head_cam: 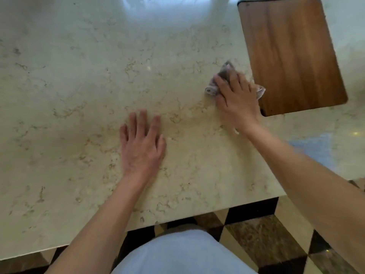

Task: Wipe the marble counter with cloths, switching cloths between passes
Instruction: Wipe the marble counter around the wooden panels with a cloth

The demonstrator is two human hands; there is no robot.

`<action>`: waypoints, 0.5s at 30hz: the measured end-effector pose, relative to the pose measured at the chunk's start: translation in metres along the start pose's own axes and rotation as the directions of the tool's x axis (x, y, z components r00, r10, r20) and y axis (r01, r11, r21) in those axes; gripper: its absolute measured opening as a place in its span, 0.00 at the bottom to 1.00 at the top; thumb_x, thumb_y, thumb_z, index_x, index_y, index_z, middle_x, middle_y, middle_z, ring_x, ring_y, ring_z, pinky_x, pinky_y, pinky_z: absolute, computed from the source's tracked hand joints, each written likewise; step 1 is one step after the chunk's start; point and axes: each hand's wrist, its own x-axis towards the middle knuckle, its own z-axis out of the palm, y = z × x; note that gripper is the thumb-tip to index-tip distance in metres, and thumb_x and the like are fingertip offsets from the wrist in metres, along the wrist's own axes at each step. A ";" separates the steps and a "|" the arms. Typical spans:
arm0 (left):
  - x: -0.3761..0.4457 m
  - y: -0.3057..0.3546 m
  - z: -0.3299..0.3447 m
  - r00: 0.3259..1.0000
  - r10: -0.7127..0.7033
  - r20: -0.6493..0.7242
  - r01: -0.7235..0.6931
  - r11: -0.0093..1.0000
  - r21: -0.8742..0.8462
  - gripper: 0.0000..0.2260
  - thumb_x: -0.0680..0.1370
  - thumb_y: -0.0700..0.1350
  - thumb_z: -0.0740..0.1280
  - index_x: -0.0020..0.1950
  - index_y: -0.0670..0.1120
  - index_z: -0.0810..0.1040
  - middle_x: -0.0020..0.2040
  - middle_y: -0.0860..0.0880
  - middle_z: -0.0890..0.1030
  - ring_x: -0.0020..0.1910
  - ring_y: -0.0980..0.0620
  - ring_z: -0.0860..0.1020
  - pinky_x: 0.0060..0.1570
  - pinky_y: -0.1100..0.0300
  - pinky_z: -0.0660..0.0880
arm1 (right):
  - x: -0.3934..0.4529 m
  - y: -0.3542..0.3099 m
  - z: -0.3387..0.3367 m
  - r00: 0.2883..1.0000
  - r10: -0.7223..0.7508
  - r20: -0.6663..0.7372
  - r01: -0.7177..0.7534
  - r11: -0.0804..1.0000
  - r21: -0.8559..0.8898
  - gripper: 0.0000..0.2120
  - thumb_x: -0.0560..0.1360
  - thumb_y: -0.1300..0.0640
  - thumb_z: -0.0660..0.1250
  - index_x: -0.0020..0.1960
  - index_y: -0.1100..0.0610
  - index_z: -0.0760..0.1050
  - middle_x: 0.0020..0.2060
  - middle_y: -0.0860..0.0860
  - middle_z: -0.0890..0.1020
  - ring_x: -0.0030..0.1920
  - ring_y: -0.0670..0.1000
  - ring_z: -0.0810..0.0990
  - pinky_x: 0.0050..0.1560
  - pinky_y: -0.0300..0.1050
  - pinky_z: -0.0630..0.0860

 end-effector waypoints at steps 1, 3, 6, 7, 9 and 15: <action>0.000 -0.001 0.001 1.000 0.000 -0.004 0.000 1.000 -0.001 0.28 0.81 0.57 0.54 0.81 0.54 0.57 0.83 0.46 0.51 0.81 0.43 0.48 0.77 0.43 0.46 | -0.029 -0.009 0.005 0.994 -0.109 -0.034 0.108 0.994 -0.013 0.23 0.82 0.45 0.56 0.77 0.43 0.64 0.81 0.51 0.60 0.80 0.58 0.59 0.71 0.63 0.63; -0.001 0.000 0.001 1.000 -0.001 -0.014 0.001 1.000 -0.013 0.28 0.80 0.57 0.53 0.81 0.53 0.58 0.83 0.46 0.52 0.81 0.43 0.48 0.77 0.43 0.47 | -0.119 -0.022 0.009 0.950 -0.310 -0.023 0.309 0.950 -0.033 0.23 0.81 0.47 0.62 0.76 0.43 0.68 0.79 0.52 0.64 0.79 0.58 0.62 0.69 0.60 0.67; -0.001 0.001 0.000 1.000 0.002 -0.004 -0.002 1.000 -0.017 0.29 0.80 0.57 0.51 0.81 0.53 0.56 0.83 0.45 0.51 0.81 0.43 0.46 0.77 0.42 0.47 | -0.235 -0.011 0.001 0.940 -0.327 0.096 0.328 0.945 0.006 0.24 0.82 0.46 0.60 0.77 0.42 0.65 0.79 0.52 0.64 0.79 0.57 0.61 0.71 0.61 0.66; -0.002 0.002 0.000 1.000 0.006 -0.003 -0.006 1.000 -0.019 0.29 0.81 0.57 0.51 0.81 0.53 0.56 0.83 0.45 0.51 0.81 0.43 0.46 0.77 0.42 0.47 | -0.249 -0.001 -0.002 0.945 -0.306 0.115 0.309 0.951 -0.012 0.23 0.83 0.46 0.58 0.78 0.41 0.64 0.79 0.52 0.64 0.79 0.57 0.61 0.70 0.62 0.66; -0.002 0.001 -0.001 1.000 0.006 -0.008 -0.006 1.000 -0.015 0.29 0.81 0.57 0.52 0.81 0.52 0.57 0.83 0.44 0.52 0.81 0.42 0.47 0.77 0.41 0.48 | -0.244 0.013 -0.002 0.963 -0.239 0.121 0.244 0.969 -0.027 0.23 0.83 0.46 0.56 0.78 0.41 0.63 0.79 0.53 0.65 0.79 0.57 0.62 0.70 0.61 0.66; -0.001 0.003 -0.002 0.999 0.032 0.014 -0.032 0.999 0.001 0.28 0.82 0.57 0.50 0.82 0.52 0.54 0.83 0.43 0.51 0.81 0.41 0.46 0.77 0.41 0.46 | -0.165 -0.014 0.008 0.966 0.255 0.041 -0.254 0.967 -0.020 0.26 0.81 0.46 0.54 0.78 0.46 0.64 0.81 0.53 0.59 0.79 0.58 0.60 0.72 0.61 0.61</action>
